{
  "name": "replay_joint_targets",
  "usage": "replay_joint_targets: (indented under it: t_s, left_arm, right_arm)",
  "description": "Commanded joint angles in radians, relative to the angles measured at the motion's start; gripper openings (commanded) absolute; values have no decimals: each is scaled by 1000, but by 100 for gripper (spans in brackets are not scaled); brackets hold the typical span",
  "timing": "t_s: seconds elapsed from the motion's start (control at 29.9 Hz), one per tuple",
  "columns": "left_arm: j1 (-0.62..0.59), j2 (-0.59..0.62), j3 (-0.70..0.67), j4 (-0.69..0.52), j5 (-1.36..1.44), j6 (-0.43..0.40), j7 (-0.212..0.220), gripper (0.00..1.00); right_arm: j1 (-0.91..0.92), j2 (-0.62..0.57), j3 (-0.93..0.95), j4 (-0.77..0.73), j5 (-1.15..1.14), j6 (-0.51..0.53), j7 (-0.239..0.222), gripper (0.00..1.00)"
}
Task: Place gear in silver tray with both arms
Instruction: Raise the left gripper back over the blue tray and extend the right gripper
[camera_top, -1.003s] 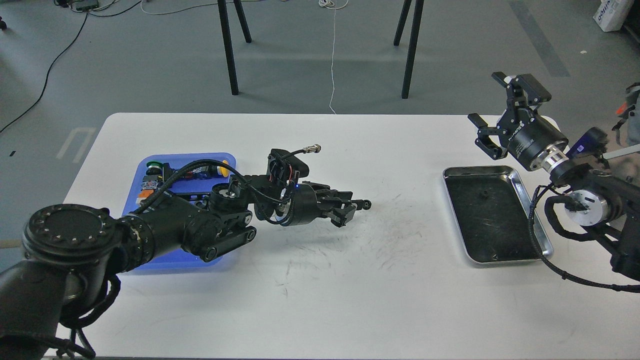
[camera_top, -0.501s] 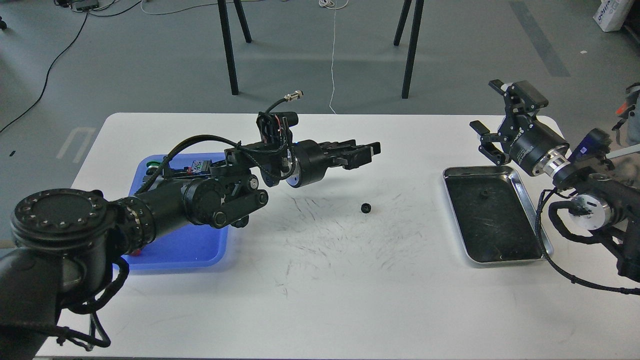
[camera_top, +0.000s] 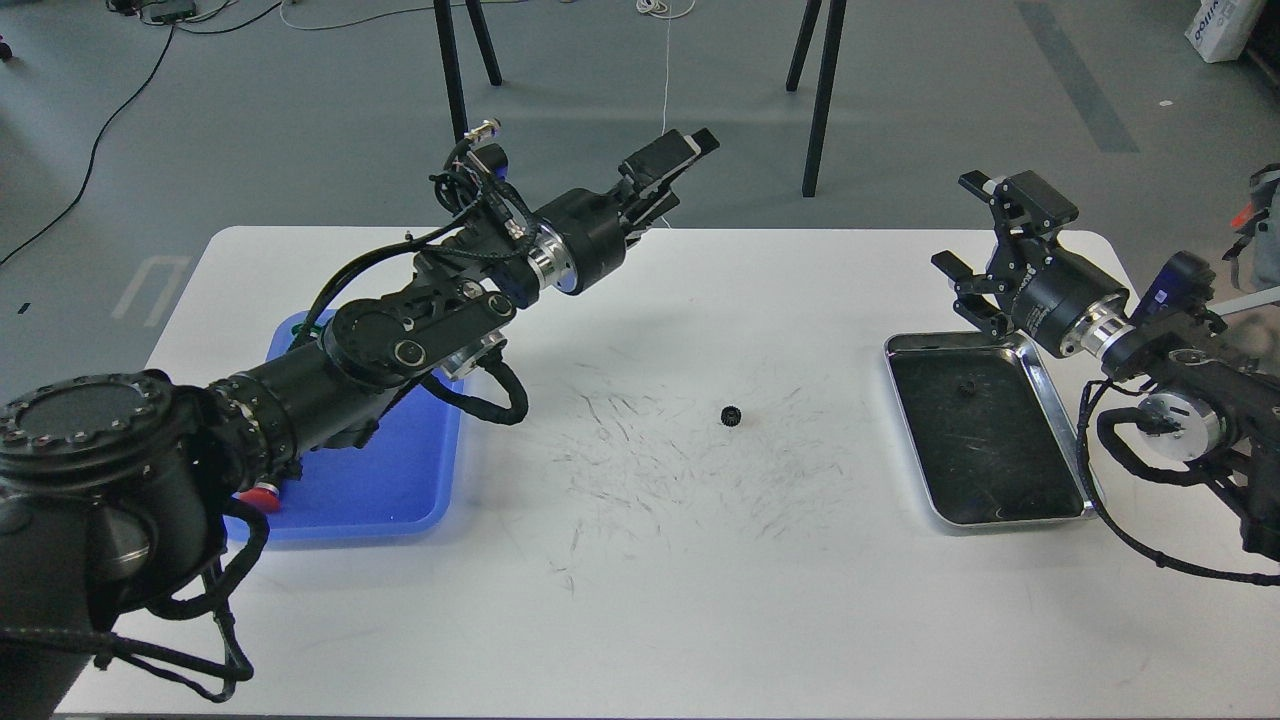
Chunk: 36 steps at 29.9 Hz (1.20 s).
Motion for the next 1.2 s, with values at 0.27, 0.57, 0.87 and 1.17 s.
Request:
replay_joint_targets:
  t_s: [0.27, 0.57, 0.87, 1.17]
  left_arm:
    - [86, 171, -39, -4, -250, -46, 0, 100]
    - [208, 246, -68, -1, -305, -46, 0, 100]
    - [319, 300, -204, -1, -312, -51, 0, 100]
    - [374, 300, -231, -1, -322, -66, 0, 100]
  right_arm:
    - [15, 2, -4, 14, -320, -5, 0, 99]
    - [24, 17, -10, 31, -555, -20, 0, 99]
    - [28, 54, -13, 29, -843, -44, 0, 99]
    - [106, 75, -179, 31, -1034, -129, 0, 99]
